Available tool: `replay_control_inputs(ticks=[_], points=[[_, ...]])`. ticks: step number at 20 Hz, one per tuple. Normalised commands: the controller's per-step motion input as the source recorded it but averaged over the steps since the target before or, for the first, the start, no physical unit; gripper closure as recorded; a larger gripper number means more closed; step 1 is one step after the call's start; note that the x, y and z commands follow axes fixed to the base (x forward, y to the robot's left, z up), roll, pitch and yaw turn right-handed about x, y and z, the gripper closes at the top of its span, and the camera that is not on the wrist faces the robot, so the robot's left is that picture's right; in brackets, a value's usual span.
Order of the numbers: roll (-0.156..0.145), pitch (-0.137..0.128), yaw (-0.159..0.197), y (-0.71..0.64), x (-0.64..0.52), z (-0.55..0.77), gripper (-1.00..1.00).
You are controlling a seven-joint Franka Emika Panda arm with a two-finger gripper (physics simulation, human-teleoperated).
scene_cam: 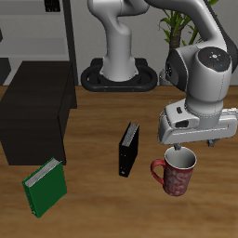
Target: Place the red mug on top of the shelf
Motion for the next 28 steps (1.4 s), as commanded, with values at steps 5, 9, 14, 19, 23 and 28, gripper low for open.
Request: replay_control_inputs(ticks=[5,9,14,19,23,28], points=[[0.006,0.038,-0.002,0.15,0.04,-0.32,-1.0],[0.011,0.056,-0.001,0.11,0.06,-0.36,-1.0],[0.036,0.028,0.007,0.08,0.04,-0.28,1.0],[-0.003,0.013,-0.013,-0.06,-0.02,-0.06,1.0],[-0.001,-0.014,-0.018,-0.13,-0.03,0.16,1.0],[0.009,-0.047,0.007,-0.1,-0.09,0.3,1.0]])
